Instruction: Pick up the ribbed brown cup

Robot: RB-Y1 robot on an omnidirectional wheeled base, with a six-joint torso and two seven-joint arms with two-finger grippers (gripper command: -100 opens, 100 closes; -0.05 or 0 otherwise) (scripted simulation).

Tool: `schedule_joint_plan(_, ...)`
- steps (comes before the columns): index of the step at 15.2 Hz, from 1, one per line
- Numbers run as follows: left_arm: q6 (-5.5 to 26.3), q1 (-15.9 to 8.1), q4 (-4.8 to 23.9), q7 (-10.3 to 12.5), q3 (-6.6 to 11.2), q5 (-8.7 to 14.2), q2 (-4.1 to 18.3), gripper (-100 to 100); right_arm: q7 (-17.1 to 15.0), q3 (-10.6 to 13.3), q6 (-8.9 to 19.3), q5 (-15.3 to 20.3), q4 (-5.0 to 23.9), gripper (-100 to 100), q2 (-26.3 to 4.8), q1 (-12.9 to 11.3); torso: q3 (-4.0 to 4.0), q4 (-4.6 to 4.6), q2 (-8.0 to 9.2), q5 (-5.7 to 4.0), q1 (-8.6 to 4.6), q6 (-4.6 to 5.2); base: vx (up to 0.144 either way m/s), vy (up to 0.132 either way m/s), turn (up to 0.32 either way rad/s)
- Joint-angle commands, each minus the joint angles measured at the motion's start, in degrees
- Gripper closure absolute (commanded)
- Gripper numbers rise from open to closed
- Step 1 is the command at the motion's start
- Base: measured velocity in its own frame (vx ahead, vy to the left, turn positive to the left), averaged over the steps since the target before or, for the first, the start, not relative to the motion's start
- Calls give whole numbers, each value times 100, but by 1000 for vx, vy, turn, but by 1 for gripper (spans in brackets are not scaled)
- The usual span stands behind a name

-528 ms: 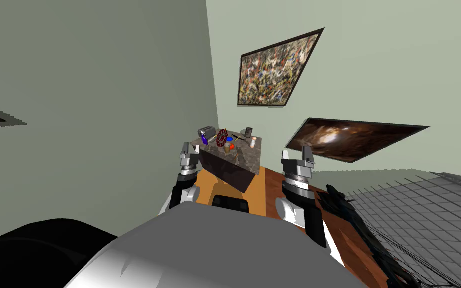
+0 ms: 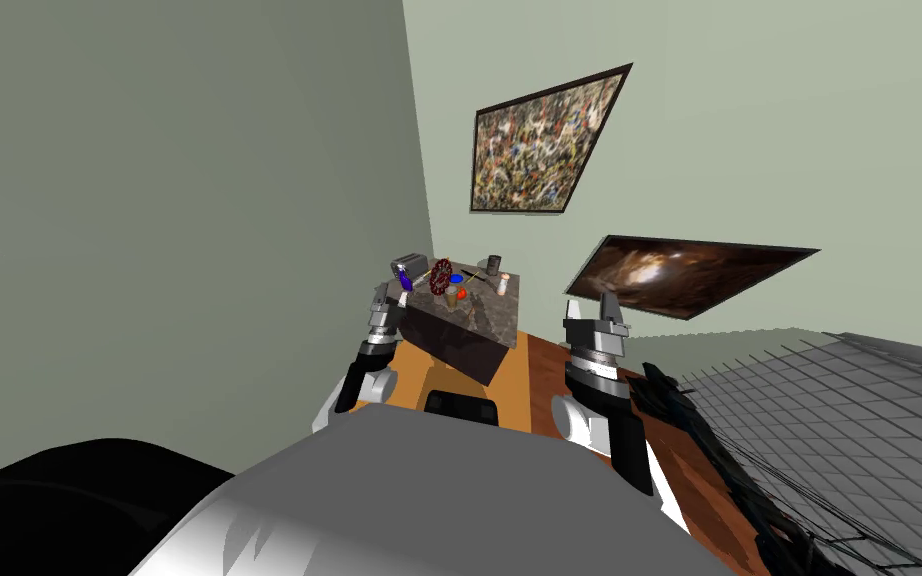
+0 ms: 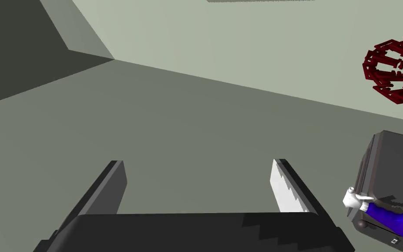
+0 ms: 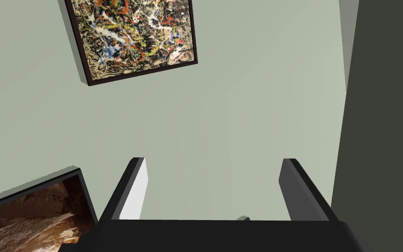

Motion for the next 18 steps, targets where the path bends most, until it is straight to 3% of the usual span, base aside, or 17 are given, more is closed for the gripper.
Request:
schedule_joint_plan(1,286,-129,70,111,17,139,212,-100,0,0,0,0,0,0,0,0,0,0,0,0,0,0,16,11,-80)
schedule_joint_plan(4,616,-234,119,191,18,248,361,-100,0,0,0,0,0,0,0,0,-1,0,-2,0,1,2,16,11,-93)
schedule_joint_plan(5,800,-349,173,279,19,368,514,-100,0,0,0,0,0,0,0,0,-1,-1,-2,0,0,0,18,13,-104)
schedule_joint_plan(7,913,-349,173,279,19,368,514,-100,0,0,0,0,0,0,0,0,-1,-1,-2,1,2,1,13,14,-68)
schedule_joint_plan(8,1096,-473,232,374,19,497,670,-100,0,0,0,0,0,0,0,0,0,0,0,1,1,-1,11,11,-87)
schedule_joint_plan(10,1235,-473,232,374,19,497,670,-100,0,0,0,0,0,0,0,0,0,0,-1,0,1,1,13,12,-68)
schedule_joint_plan(11,1437,-605,295,476,20,636,829,-100,0,0,0,0,0,0,0,0,0,0,0,0,0,-1,14,8,-88)
schedule_joint_plan(13,1580,-605,295,476,20,636,829,-100,0,0,0,0,0,0,0,0,-1,0,-1,0,0,0,15,10,-70)
schedule_joint_plan(14,1758,-746,361,583,20,783,989,-100,0,0,0,0,0,0,0,0,0,0,-1,0,-1,-1,13,10,-96)
schedule_joint_plan(17,1946,-746,361,583,20,783,989,-100,0,0,0,0,0,0,0,0,0,0,0,0,0,-1,10,12,-55)
schedule_joint_plan(18,2158,-893,431,697,21,937,1151,-100,0,0,0,0,0,0,0,0,1,0,1,0,-2,-2,11,7,-99)
